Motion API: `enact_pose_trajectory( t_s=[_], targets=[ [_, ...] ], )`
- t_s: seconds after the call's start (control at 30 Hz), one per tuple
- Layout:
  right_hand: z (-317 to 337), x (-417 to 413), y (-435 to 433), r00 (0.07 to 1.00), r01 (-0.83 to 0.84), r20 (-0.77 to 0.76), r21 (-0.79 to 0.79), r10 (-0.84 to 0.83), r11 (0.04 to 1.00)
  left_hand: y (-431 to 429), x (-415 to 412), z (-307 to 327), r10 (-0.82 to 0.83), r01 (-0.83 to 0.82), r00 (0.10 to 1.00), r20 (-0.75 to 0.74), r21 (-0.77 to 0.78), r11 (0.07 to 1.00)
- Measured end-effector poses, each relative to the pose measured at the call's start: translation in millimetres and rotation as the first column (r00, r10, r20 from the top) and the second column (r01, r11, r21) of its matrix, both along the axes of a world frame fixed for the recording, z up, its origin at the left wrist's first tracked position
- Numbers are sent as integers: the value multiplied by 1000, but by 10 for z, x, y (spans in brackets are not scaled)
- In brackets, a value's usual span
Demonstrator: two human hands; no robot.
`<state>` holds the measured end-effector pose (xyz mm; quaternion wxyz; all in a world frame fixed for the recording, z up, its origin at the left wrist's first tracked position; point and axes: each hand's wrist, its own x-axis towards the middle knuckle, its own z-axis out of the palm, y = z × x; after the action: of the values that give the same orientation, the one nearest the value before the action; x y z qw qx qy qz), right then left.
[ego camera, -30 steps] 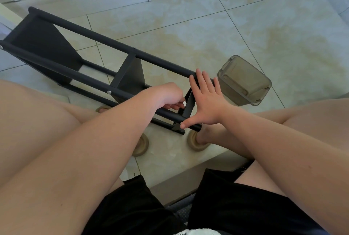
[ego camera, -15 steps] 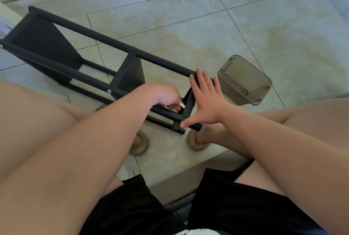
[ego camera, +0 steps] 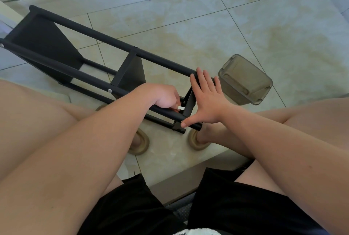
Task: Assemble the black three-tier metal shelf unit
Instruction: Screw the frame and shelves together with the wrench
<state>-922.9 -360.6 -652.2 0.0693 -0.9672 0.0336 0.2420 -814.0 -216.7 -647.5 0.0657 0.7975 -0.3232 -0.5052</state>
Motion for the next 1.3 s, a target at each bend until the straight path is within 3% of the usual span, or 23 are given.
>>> enact_pose_trajectory(
  t_s=[0.23, 0.4, 0.47, 0.53, 0.6, 0.67, 1.03, 1.3],
  targets=[
    [6, 2, -9, 1000, -4, 3, 10, 4, 1000, -14, -36, 50, -42, 40, 999, 25, 85, 996],
    [36, 35, -25, 1000, 13, -16, 49, -12, 999, 4, 71, 182, -5, -46, 965, 263, 189, 981],
    [109, 100, -71, 998, 66, -4, 133, -66, 989, -12, 212, 260, 86, -135, 936, 341, 124, 983],
    [196, 198, -147, 991, 115, 40, 194, -125, 974, -83, 368, 306, 216, -216, 890, 402, -46, 975],
    [257, 324, -234, 986, 151, 31, 213, -161, 965, -182, 477, 352, 289, -219, 825, 486, -197, 956],
    [271, 453, -321, 983, 185, -57, 228, -177, 956, -283, 585, 358, 280, -177, 788, 549, -235, 956],
    [227, 912, -620, 960, 174, -248, 162, -130, 971, -374, 1265, 75, -54, 5, 946, 320, 152, 988],
    [423, 1484, -933, 993, 75, -98, 70, -68, 995, -453, 1709, 76, 251, -219, 874, 417, -125, 968]
  ],
)
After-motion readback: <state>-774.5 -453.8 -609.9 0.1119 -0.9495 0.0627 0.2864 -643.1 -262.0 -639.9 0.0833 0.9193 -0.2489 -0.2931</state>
